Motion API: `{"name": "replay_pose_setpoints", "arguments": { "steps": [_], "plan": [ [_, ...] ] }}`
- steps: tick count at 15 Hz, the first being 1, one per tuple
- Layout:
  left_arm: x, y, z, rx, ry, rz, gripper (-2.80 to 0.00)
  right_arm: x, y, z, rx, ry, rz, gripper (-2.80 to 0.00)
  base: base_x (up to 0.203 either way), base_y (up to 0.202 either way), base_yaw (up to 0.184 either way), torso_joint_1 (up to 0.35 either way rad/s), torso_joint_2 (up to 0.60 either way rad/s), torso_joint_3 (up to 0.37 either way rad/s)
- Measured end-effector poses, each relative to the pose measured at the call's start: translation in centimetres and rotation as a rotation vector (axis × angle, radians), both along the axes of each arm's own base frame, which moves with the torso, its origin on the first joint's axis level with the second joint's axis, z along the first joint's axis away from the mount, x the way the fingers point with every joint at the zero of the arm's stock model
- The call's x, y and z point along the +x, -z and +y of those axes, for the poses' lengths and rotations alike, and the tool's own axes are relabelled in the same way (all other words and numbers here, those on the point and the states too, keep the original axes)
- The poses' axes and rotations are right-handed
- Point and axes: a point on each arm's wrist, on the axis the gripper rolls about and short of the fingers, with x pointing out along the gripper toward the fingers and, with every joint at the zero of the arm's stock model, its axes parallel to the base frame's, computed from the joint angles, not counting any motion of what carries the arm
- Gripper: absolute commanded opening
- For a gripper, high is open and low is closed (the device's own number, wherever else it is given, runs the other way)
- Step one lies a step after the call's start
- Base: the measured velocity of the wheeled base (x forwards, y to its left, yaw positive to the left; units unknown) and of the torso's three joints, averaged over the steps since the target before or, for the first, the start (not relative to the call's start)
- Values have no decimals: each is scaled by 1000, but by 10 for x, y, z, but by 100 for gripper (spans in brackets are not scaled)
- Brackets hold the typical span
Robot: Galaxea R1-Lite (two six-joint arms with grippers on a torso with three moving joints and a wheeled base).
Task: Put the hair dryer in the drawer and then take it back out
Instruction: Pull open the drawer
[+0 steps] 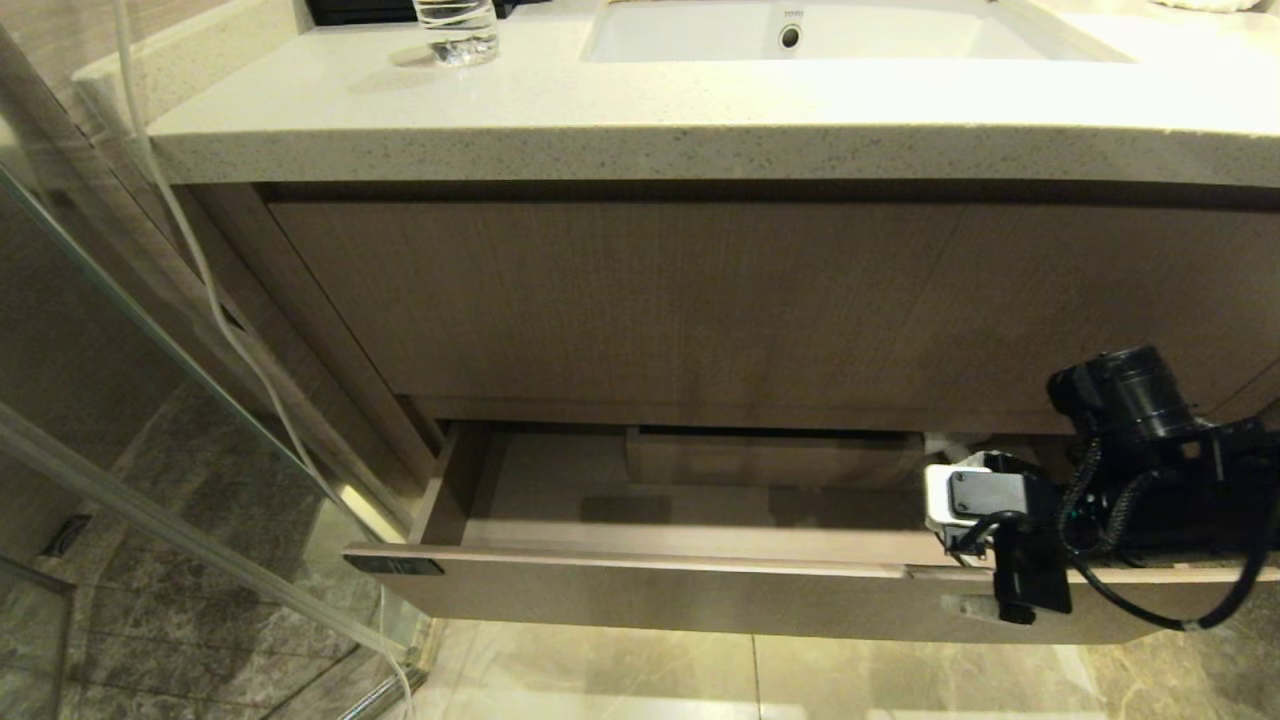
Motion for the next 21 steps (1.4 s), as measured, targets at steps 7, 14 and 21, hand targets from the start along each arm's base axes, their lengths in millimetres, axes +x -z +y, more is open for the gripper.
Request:
{"name": "replay_pose_setpoints", "arguments": {
  "steps": [7,14,21],
  "plan": [
    [0,0,0,0,0,0,-280,-84,-46,-27,-72,271,-149,0,0,0,0,0,0,0],
    [0,0,0,0,0,0,-280,-135,-48,-54,-108,540,-172,-280,0,0,0,0,0,0],
    [0,0,0,0,0,0,-280,-148,-68,-73,-125,763,-232,-280,0,0,0,0,0,0]
  ]
}}
